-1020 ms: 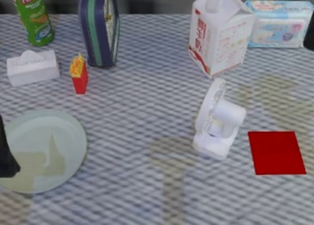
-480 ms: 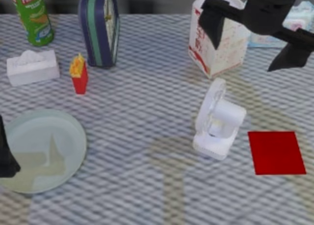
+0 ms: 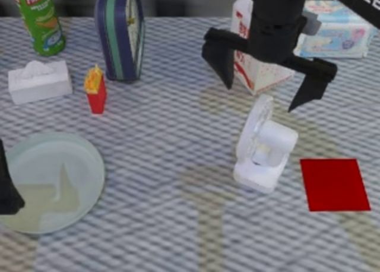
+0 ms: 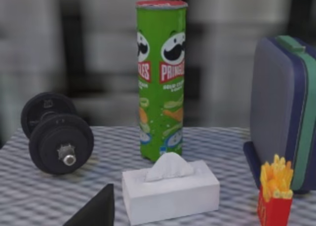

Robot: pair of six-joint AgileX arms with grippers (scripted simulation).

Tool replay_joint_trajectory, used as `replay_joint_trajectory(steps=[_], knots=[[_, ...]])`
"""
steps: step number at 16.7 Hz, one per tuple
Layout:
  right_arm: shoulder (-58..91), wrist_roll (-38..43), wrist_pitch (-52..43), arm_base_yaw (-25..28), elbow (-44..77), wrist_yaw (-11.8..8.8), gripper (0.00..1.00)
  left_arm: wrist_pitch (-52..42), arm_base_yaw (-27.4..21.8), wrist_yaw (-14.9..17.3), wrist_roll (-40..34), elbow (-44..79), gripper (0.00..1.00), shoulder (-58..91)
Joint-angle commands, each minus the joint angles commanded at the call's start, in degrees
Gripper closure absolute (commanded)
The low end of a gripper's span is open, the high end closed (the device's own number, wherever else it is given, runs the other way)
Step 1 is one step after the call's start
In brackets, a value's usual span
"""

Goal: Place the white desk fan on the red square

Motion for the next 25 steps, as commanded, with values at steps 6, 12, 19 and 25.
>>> replay_joint_trajectory(steps=[6, 12, 19, 25], knots=[[-0.25, -0.18, 1.1, -0.19, -1.13, 0.0, 0.0, 0.0, 0.0, 0.0, 0.0, 0.0, 0.0, 0.0], [-1.63, 0.01, 11.42, 0.04, -13.1, -0.02, 0.0, 0.0, 0.0, 0.0, 0.0, 0.0, 0.0, 0.0], [-1.71, 0.08, 12.55, 0.1, -14.26, -0.02, 0.15, 0.0, 0.0, 0.0, 0.0, 0.0, 0.0, 0.0], [-1.71, 0.08, 12.55, 0.1, -14.26, -0.02, 0.6, 0.0, 0.0, 0.0, 0.0, 0.0, 0.0, 0.0]])
